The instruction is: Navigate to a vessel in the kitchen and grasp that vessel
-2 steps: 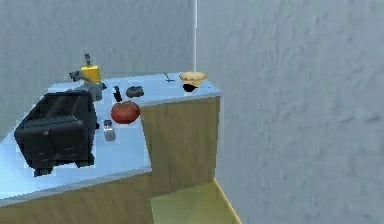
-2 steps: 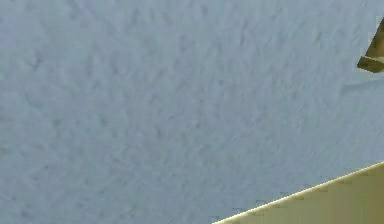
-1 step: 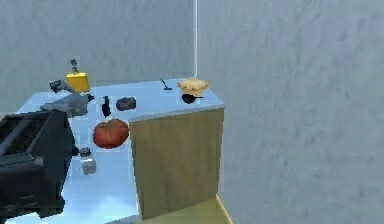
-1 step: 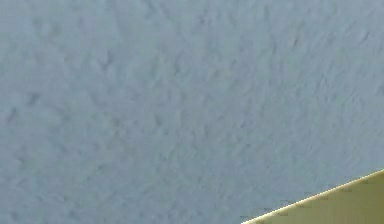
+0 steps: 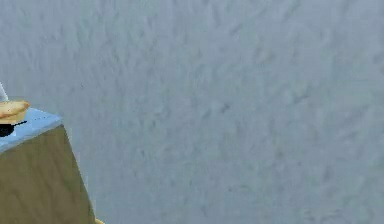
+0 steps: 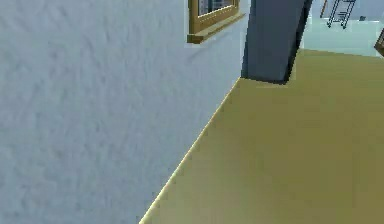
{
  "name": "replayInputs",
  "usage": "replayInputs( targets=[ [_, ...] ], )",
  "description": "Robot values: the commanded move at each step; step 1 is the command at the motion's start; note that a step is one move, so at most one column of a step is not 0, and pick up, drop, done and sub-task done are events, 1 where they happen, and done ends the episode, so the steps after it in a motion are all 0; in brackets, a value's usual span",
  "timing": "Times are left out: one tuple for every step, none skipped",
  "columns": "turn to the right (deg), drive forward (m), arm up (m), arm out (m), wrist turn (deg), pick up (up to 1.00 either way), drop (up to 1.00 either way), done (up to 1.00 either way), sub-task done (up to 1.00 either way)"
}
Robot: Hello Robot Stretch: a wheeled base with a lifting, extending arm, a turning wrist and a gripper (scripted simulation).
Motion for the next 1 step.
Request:
replayInputs(
  targets=[
    [24.0, 0.00, 0.00, 0.00, 0.0, 0.00, 0.00, 0.00, 0.00]
  ],
)
